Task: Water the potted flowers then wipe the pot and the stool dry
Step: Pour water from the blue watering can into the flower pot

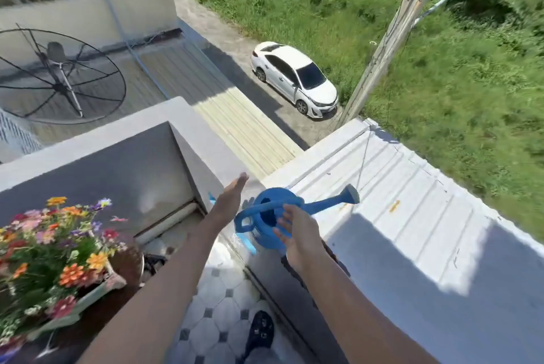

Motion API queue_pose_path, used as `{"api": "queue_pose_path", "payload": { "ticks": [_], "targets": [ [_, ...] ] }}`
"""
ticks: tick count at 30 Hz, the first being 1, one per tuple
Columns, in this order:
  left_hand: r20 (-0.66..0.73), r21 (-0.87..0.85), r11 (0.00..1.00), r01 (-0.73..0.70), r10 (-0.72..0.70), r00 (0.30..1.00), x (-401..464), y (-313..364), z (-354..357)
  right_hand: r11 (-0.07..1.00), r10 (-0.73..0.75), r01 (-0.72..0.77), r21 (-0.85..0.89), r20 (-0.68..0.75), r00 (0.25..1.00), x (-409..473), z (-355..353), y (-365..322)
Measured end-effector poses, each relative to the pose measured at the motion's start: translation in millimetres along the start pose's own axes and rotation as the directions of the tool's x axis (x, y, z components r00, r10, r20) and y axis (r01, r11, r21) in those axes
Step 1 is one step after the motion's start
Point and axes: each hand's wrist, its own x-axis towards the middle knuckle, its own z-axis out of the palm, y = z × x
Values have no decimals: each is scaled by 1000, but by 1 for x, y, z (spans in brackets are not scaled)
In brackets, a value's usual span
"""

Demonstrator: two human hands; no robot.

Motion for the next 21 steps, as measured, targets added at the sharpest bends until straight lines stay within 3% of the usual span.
{"api": "queue_pose_path", "payload": {
  "ticks": [2,5,8,12,15,18,21],
  "targets": [
    [30,-67,994,81,-79,996,8,-5,6,996,38,-35,84,-28,999,10,-2,4],
    [132,-184,966,182,-159,978,21,-22,5,977,93,-103,188,63,994,17,0,3],
    [217,-153,969,193,-158,963,16,-18,9,976,92,-109,188,96,991,19,9,-9],
    [191,-67,983,169,-154,969,-3,-15,16,995,93,-96,37,80,992,21,18,-14],
    [129,-35,992,122,-117,985,-21,-15,14,985,47,-25,-169,130,990,17,25,-12],
    [-29,-24,998,64,-65,997,-37,-18,3,905,-31,131,-406,245,969,5,35,-11],
    [-201,-54,998,27,-37,979,-66,-21,-20,741,-86,314,-593,379,921,-19,52,-10]
  ]
}}
